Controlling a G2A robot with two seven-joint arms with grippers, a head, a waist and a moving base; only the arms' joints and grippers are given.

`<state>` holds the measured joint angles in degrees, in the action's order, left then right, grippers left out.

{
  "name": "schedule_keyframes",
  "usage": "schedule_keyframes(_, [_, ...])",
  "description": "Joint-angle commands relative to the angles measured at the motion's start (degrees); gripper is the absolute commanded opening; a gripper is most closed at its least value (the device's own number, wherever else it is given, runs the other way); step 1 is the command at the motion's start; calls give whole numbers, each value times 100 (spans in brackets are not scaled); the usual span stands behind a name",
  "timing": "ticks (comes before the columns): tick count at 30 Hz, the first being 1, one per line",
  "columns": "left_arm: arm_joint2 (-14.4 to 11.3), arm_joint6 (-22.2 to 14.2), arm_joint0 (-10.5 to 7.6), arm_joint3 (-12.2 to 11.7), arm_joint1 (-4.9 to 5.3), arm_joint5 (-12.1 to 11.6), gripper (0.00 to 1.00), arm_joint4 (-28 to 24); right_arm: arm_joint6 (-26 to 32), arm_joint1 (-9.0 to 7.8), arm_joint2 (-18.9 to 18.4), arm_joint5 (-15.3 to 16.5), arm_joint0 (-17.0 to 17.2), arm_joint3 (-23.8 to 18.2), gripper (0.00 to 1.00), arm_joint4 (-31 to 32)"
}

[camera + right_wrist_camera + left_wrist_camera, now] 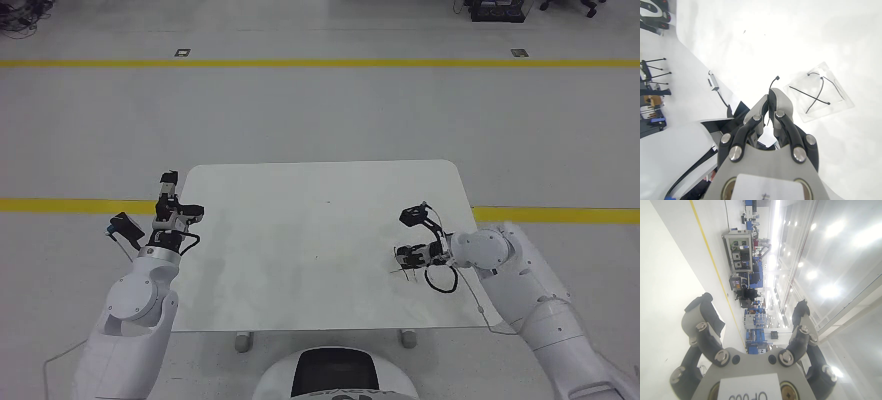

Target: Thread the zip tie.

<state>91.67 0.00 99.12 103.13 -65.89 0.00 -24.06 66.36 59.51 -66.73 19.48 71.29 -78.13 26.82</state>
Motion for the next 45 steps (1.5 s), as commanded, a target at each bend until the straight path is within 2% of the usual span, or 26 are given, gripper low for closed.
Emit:
schedule_keyframes(1, [0, 0, 0, 0, 0, 0, 100, 0, 58, -94, 101, 0, -66, 12, 0, -407])
schedule_keyframes(5, [0, 0, 0, 0, 0, 0, 100, 0, 135, -221, 327, 0, -229, 106, 0, -832])
schedule_keyframes(15, [0, 0, 0, 0, 0, 0, 100, 0, 135, -221, 327, 0, -229, 106, 0, -832])
schedule_keyframes(19, [0, 0, 0, 0, 0, 0, 100, 0, -509, -212, 265, 0, -101, 79, 0, -1049])
schedule_keyframes(21, [0, 0, 0, 0, 0, 0, 100, 0, -813, -216, 249, 0, 23, -49, 0, -1392])
schedule_keyframes(24, [0, 0, 0, 0, 0, 0, 100, 0, -1340, -256, 246, 0, 266, -303, 0, -1548])
schedule_keyframes(29, [0, 0, 0, 0, 0, 0, 100, 0, -2202, -342, 383, 0, 686, -681, 0, -1691])
schedule_keyframes(34, [0, 0, 0, 0, 0, 0, 100, 0, -2913, -434, 549, 0, 915, -807, 0, -1916])
schedule_keyframes(40, [0, 0, 0, 0, 0, 0, 100, 0, -3022, -498, 686, 0, 920, -860, 0, -2445])
schedule_keyframes(45, [0, 0, 0, 0, 0, 0, 100, 0, -2784, -472, 497, 0, 930, -799, 0, -3091])
